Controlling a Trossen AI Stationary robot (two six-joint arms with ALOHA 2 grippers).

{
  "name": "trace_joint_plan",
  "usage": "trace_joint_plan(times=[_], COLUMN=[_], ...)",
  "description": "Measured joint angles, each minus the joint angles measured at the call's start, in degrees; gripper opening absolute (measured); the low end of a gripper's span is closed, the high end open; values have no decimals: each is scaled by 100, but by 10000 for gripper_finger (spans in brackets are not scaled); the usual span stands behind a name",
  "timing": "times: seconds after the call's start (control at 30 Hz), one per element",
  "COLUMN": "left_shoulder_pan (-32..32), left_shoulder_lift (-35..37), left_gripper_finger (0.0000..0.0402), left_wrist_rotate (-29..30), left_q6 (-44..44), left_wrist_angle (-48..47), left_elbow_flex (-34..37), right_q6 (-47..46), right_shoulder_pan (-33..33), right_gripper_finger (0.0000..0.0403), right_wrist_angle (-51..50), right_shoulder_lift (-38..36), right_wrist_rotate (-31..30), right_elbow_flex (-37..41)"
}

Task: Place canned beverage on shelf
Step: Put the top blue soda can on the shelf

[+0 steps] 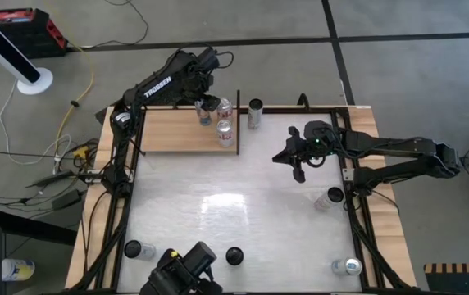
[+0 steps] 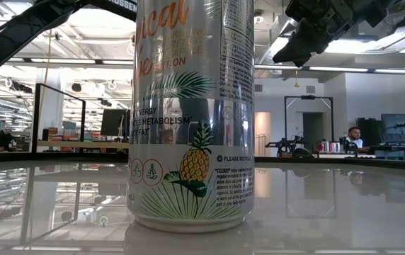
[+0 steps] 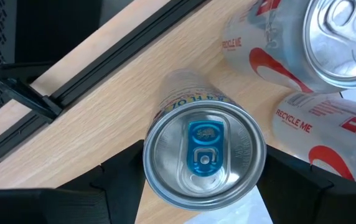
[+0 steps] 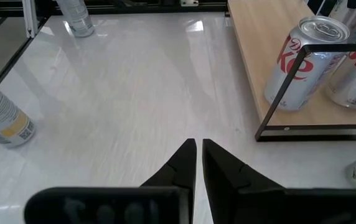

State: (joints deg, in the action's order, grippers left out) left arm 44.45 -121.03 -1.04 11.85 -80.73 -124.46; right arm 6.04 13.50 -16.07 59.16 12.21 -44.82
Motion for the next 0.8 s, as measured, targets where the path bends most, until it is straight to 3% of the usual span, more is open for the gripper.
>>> trace_joint_plan(times=[0.23, 0.37, 0.8], left_shoulder_pan=[90, 132, 114], left_shoulder_lift=[0, 0, 0], left_gripper_finger=[259, 259, 259], left_wrist_rotate=[-267, -2, -7], left_q6=[-52, 11, -24], left_wrist_angle=[-33, -70, -60], left_elbow_flex=[0, 0, 0], right_q6=[0, 0, 20], right_shoulder_pan=[0, 0, 0], right_gripper_finger=[53, 53, 53], right_wrist_angle=[1, -1, -23], right_shoulder_lift=[0, 0, 0], right_wrist_rotate=[0, 0, 0], right_elbow_flex=[0, 0, 0])
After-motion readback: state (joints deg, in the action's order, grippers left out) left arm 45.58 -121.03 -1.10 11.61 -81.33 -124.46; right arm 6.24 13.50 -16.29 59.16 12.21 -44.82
